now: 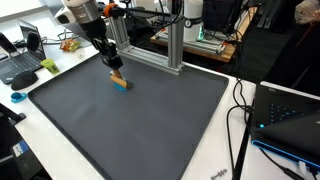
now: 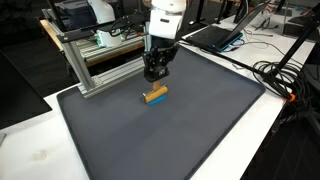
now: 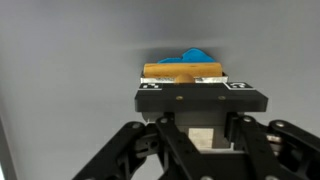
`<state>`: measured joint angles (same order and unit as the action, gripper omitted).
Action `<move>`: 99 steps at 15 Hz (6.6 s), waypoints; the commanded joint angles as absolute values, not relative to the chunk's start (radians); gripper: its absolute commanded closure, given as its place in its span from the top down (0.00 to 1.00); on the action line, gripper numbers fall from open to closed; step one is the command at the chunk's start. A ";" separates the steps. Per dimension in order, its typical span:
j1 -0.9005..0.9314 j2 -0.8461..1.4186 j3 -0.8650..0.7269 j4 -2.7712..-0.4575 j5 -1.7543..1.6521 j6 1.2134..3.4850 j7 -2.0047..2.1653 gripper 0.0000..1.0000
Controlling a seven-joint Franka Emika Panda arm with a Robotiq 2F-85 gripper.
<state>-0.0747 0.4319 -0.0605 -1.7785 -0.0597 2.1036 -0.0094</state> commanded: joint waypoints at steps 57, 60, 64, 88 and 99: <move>-0.059 -0.560 0.046 -2.607 -0.104 2.106 0.155 0.22; -0.050 -0.586 0.042 -2.624 -0.100 2.080 0.130 0.22; -0.036 -0.608 0.039 -2.639 -0.103 2.037 0.087 0.22; -0.040 -0.676 0.009 -2.657 -0.121 2.052 0.009 1.00; -0.005 -0.740 0.013 -2.657 -0.111 2.109 -0.032 1.00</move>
<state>-0.0250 -0.7068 0.0218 -2.6418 -0.1114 2.0852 -0.0045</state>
